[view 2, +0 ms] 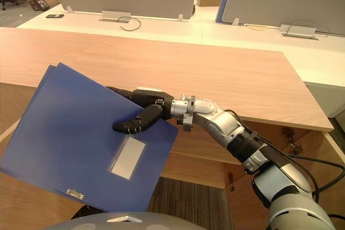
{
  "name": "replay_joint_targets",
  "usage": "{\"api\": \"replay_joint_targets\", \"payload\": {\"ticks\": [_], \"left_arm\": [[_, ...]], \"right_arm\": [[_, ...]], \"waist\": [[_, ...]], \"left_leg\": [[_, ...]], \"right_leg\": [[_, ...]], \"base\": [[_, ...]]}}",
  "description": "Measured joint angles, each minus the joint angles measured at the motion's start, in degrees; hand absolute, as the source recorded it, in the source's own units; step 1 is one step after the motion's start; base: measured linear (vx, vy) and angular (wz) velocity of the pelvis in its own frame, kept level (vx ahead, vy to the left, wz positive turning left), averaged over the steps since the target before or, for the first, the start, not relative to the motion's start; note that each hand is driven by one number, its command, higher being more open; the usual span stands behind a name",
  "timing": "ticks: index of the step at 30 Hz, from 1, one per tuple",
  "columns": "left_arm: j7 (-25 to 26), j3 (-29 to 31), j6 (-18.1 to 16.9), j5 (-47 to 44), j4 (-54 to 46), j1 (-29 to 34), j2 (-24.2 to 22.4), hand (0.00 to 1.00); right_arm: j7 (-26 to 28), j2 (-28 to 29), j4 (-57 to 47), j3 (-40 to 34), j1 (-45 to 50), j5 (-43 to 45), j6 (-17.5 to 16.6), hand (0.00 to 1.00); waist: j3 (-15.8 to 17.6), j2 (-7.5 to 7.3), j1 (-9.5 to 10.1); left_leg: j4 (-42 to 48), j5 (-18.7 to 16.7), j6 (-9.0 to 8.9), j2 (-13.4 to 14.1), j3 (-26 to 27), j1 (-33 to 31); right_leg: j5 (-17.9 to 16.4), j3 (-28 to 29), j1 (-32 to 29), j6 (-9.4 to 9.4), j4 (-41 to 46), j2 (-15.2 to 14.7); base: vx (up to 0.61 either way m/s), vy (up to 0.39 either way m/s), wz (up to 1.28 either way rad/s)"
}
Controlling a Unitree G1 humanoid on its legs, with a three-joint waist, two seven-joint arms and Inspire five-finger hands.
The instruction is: Walk over to the cabinet, pick up the folder, carry it to the office cabinet, place the folder inside the office cabinet, then close the office cabinet door
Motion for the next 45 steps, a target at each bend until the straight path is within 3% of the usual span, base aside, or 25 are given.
{"api": "replay_joint_targets", "payload": {"ticks": [4,13,18,24,29,33,37,40,45], "left_arm": [[1.8,4.92,0.72,0.12,1.85,-0.07,-1.77,1.0],[2.51,8.95,0.74,0.34,2.97,-0.88,-3.22,1.0],[3.69,10.11,0.75,2.3,3.88,-1.52,-3.42,1.0],[4.21,10.64,0.96,4.7,6.04,-3.66,-3.56,1.0],[4.28,10.49,1.89,4.55,7.24,-4.86,-3.55,1.0],[4.39,10.53,2.3,4.5,7.83,-4.92,-3.6,1.0],[4.53,11.05,2.39,4.47,8.26,-4.97,-3.94,1.0],[5.63,11.22,2.88,4.46,8.3,-4.9,-4.25,1.0],[6.3,11.6,3.1,4.54,8.27,-5.05,-4.51,1.0]], "right_arm": [[0.7,0.0,0.0,0.49,-0.25,-0.12,0.33,0.0],[1.36,0.0,-0.19,4.1,-3.08,-1.93,0.37,0.0],[3.62,0.18,0.41,12.65,-4.1,-11.62,0.47,0.0],[2.96,1.62,8.42,13.28,-3.37,-23.16,-0.3,0.0],[1.61,3.76,15.67,12.27,1.09,-31.99,-1.2,0.0],[0.3,6.09,18.5,8.6,5.07,-37.9,-4.23,0.0],[-1.06,9.16,22.79,5.5,7.01,-40.23,-6.01,0.0],[-4.91,14.46,29.82,1.34,12.46,-40.09,-5.97,0.0],[-8.25,17.46,39.17,-4.42,16.97,-40.03,-5.77,0.0]], "waist": [[0.59,-0.46,-0.06],[0.7,-0.48,-0.19],[1.0,-0.86,-0.64],[1.1,-0.98,-0.83],[1.31,-0.84,-0.91],[2.09,-0.06,-1.43],[2.57,-0.01,-1.22],[2.73,0.0,-1.41],[2.98,0.32,-1.72]], "left_leg": [[-0.14,0.16,-0.29,0.03,-0.05,0.04],[-0.32,0.33,-0.58,0.03,-0.1,0.09],[-0.39,0.34,-0.61,0.03,-0.1,0.12],[-0.68,0.46,-0.79,0.0,-0.09,0.23],[-1.34,0.67,-0.86,-0.1,0.01,1.03],[-1.44,0.7,-0.91,-0.08,0.47,1.37],[-1.71,0.74,-0.99,-0.14,0.82,1.91],[-2.09,0.76,-1.03,-0.38,0.8,2.09],[-2.19,0.75,-1.01,-0.73,0.85,2.09]], "right_leg": [[-0.04,-0.09,-0.03,-0.06,-0.04,0.05],[-0.04,-0.28,0.07,-0.06,-0.35,0.07],[-0.03,-0.27,0.25,-0.06,-0.74,0.08],[-0.01,-0.28,0.33,-0.06,-0.87,0.06],[-0.02,-0.41,0.8,-0.06,-1.08,-0.06],[-0.05,-0.24,0.79,-0.03,-0.88,-0.16],[-0.13,0.09,0.99,0.06,-0.61,-0.31],[-0.76,-0.11,0.92,0.25,0.33,-0.67],[-0.89,-0.43,0.88,0.47,0.39,-1.04]], "base": [[-0.01,0.047,-0.01],[-0.01,0.049,0.0],[-0.01,0.037,0.01],[0.0,0.006,0.0],[0.01,0.018,-0.01],[-0.01,0.05,-0.05],[-0.03,0.059,-0.02],[-0.03,0.053,0.04],[-0.01,0.061,0.01]]}}
